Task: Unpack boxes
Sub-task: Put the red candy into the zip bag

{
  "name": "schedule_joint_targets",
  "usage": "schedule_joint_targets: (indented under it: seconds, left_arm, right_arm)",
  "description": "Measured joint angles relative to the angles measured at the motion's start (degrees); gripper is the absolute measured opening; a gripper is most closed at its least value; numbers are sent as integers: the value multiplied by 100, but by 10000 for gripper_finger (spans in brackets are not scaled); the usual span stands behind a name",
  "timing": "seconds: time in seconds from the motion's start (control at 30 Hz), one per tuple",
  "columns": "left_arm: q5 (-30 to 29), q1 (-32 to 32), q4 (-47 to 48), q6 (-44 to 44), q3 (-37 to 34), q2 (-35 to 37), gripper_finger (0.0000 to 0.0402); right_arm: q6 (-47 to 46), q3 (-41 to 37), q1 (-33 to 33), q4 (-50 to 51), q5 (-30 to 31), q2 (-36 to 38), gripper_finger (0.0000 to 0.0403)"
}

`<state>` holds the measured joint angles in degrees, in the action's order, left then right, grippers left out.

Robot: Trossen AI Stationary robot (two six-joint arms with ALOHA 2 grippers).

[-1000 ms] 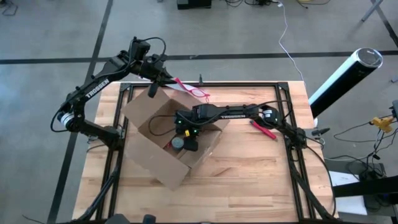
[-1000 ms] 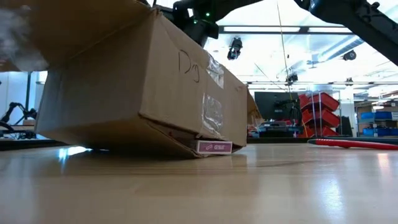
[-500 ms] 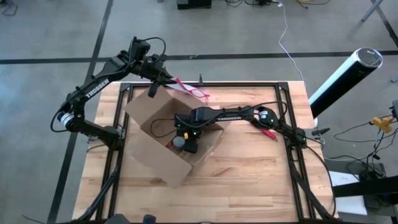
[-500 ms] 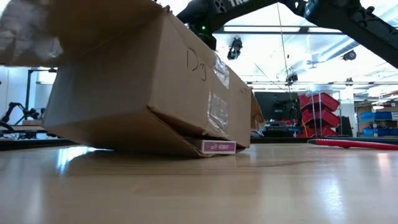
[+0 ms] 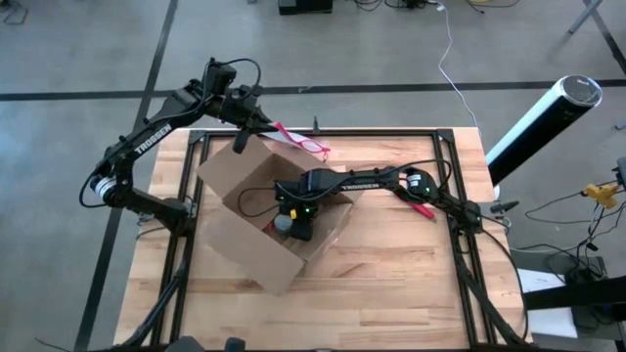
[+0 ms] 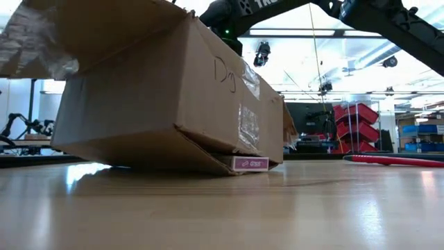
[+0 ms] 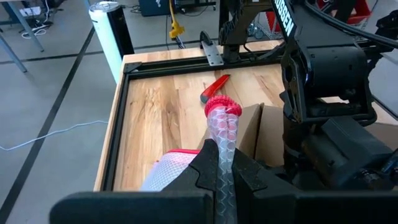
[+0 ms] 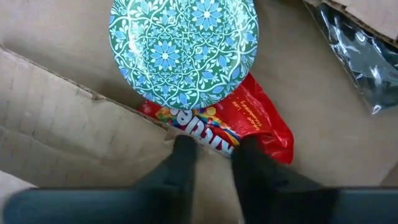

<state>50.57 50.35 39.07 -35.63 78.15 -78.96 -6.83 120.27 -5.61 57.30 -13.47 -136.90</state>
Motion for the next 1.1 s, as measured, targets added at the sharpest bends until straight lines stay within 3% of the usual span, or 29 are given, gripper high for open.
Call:
schedule_joint_targets:
  seconds: [0.07,0.5,0.83,1.1]
  left_arm:
    - [0,0,0,10,0,-2,0]
    - [102,-4,0,17,0,-2,0]
    - [149,-44,-2,30,0,-2,0]
    - [151,-123,-50,26,0,-2,0]
  right_arm:
    - [24,0,0,-2,-2,0,9]
    - [147,0,30,1212,162,248,0]
    - [-115,1,76,1234,605,942,0]
    - [-417,-68,-24,884,116,748,22]
